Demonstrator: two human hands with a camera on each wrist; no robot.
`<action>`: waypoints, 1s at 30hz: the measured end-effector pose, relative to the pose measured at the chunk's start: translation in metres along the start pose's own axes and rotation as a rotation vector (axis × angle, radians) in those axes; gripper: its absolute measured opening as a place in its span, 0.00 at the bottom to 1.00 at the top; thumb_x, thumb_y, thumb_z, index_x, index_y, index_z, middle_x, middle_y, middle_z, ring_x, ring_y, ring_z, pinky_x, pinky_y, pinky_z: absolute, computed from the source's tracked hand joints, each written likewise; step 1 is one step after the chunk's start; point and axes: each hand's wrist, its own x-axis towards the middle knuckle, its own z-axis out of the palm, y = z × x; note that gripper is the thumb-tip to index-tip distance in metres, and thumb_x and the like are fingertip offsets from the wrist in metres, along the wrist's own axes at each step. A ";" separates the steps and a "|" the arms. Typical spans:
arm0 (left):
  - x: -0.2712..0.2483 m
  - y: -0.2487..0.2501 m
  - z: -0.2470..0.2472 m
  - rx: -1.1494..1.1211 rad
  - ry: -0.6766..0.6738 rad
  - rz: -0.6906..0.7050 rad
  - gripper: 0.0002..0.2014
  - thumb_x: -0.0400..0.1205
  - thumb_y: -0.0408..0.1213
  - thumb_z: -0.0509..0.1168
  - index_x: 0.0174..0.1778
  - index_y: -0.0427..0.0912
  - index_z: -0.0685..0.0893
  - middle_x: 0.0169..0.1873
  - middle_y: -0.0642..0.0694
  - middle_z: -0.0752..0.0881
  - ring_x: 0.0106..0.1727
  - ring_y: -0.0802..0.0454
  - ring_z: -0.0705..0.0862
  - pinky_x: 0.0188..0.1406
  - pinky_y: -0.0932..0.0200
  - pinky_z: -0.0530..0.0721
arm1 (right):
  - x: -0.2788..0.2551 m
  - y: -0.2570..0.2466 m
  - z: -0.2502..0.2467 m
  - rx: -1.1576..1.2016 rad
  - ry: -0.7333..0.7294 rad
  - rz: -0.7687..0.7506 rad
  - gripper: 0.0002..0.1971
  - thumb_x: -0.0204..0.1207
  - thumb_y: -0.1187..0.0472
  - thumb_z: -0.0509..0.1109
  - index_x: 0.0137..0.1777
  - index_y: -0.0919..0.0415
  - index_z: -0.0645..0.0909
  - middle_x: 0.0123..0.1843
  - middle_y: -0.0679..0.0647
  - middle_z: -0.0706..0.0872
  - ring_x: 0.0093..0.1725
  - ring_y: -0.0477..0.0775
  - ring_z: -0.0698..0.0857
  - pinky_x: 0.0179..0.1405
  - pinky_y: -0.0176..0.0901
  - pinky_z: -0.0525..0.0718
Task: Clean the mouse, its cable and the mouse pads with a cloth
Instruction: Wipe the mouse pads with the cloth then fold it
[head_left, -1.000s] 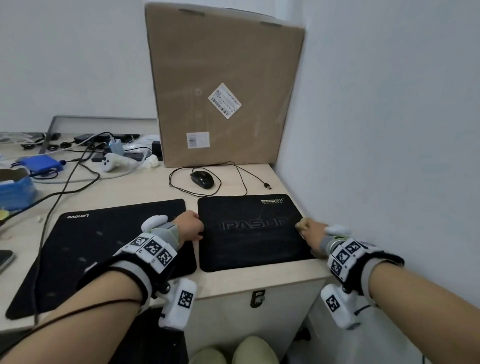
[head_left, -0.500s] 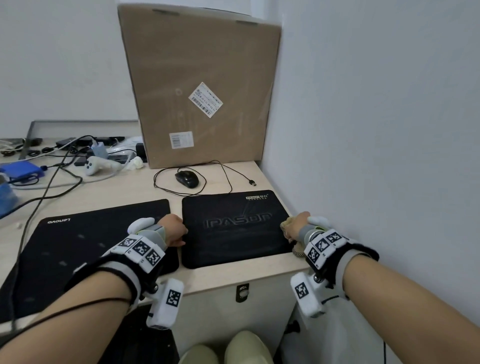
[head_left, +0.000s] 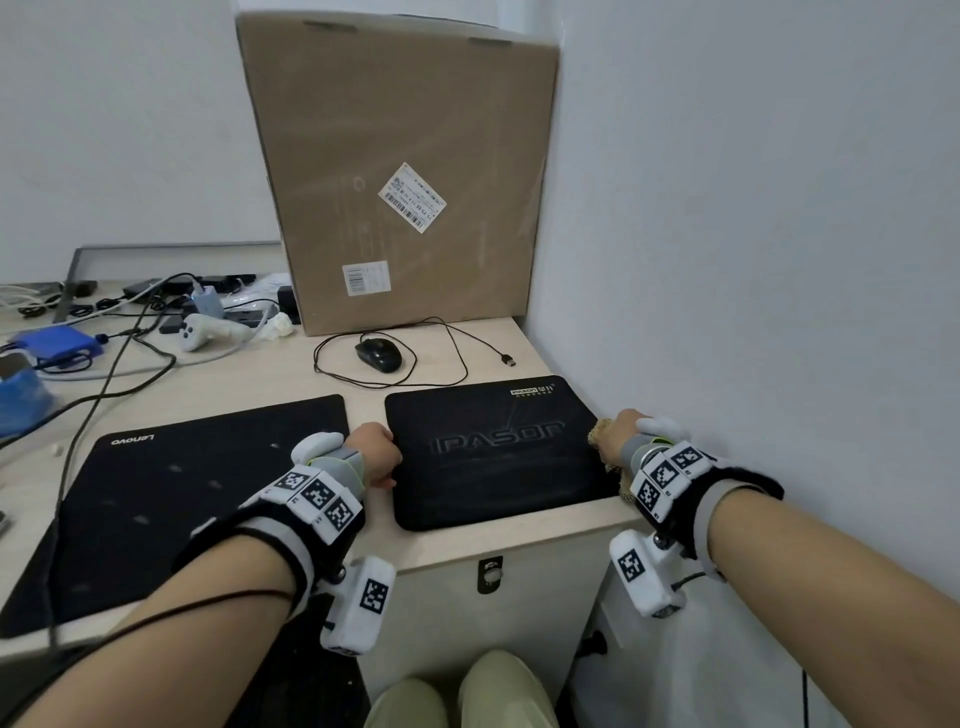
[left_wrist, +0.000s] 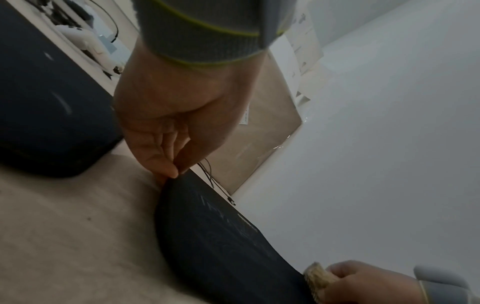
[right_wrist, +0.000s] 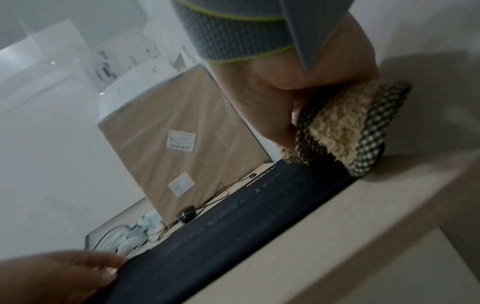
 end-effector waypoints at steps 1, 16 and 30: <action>-0.001 0.000 -0.002 0.022 0.013 0.008 0.05 0.81 0.25 0.61 0.42 0.37 0.79 0.48 0.36 0.79 0.45 0.40 0.83 0.33 0.56 0.88 | 0.005 -0.002 0.003 -0.061 0.008 -0.015 0.19 0.81 0.62 0.63 0.69 0.69 0.76 0.69 0.65 0.79 0.69 0.65 0.78 0.53 0.45 0.74; -0.013 -0.082 -0.119 0.320 0.203 0.042 0.20 0.78 0.28 0.64 0.65 0.43 0.83 0.64 0.43 0.84 0.66 0.44 0.82 0.69 0.55 0.77 | -0.060 -0.145 0.089 -0.024 -0.073 -0.629 0.13 0.80 0.59 0.59 0.35 0.59 0.77 0.38 0.55 0.81 0.38 0.57 0.81 0.32 0.40 0.71; 0.024 -0.086 -0.161 0.749 -0.008 0.020 0.44 0.73 0.45 0.74 0.83 0.47 0.60 0.80 0.47 0.67 0.79 0.46 0.68 0.78 0.51 0.68 | -0.083 -0.191 0.167 -0.844 -0.341 -1.012 0.30 0.87 0.49 0.47 0.85 0.54 0.42 0.87 0.48 0.45 0.85 0.50 0.48 0.81 0.60 0.53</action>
